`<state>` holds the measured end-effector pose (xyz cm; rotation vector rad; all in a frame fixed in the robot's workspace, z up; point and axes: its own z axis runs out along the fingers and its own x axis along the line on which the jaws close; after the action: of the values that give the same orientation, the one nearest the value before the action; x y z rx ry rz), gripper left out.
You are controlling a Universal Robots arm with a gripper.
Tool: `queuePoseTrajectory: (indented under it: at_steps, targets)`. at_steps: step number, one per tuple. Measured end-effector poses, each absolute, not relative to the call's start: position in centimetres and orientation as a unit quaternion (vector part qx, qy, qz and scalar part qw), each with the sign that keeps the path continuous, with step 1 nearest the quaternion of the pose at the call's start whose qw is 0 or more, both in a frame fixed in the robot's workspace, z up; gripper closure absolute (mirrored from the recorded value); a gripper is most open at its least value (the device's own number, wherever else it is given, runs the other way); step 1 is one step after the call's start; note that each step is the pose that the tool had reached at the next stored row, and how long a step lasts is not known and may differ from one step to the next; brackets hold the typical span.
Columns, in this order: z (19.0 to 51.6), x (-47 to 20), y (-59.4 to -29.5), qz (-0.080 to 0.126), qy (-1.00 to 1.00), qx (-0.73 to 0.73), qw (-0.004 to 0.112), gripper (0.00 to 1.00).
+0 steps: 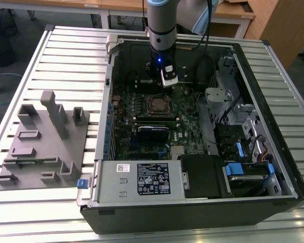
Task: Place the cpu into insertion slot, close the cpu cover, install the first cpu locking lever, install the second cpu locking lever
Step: 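Install the first cpu locking lever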
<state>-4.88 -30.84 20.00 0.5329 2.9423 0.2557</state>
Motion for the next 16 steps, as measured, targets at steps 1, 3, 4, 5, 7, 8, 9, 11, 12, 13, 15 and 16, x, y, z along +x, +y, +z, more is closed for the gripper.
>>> queuePoseTrajectory:
  at_steps: [1, 3, 4, 5, 7, 8, 9, 11, 12, 13, 15, 16]
  targets:
    - [20.0, -4.9, -30.9, 0.085, 0.978, 0.177, 0.07, 0.9]
    - [20.0, -4.9, -31.0, 0.085, 0.978, 0.177, 0.072, 0.9]
    - [20.0, -4.9, -31.0, 0.085, 0.978, 0.177, 0.072, 0.9]
    - [20.0, -4.9, -31.0, 0.086, 0.978, 0.177, 0.073, 0.9]
    - [20.0, -5.0, -31.0, 0.086, 0.977, 0.177, 0.078, 0.9]
    - [20.0, -5.1, -31.0, 0.087, 0.977, 0.176, 0.08, 0.9]
    - [20.0, -5.2, -31.0, 0.088, 0.977, 0.176, 0.083, 0.9]
    - [19.9, -5.4, -31.0, 0.089, 0.976, 0.176, 0.09, 0.9]
    - [19.9, -5.6, -31.0, 0.09, 0.976, 0.175, 0.093, 0.9]
    - [19.9, -5.7, -31.0, 0.091, 0.976, 0.175, 0.096, 0.9]
    - [19.8, -5.9, -31.0, 0.093, 0.975, 0.174, 0.103, 0.9]
    - [19.8, -6.0, -31.0, 0.095, 0.974, 0.174, 0.106, 0.9]
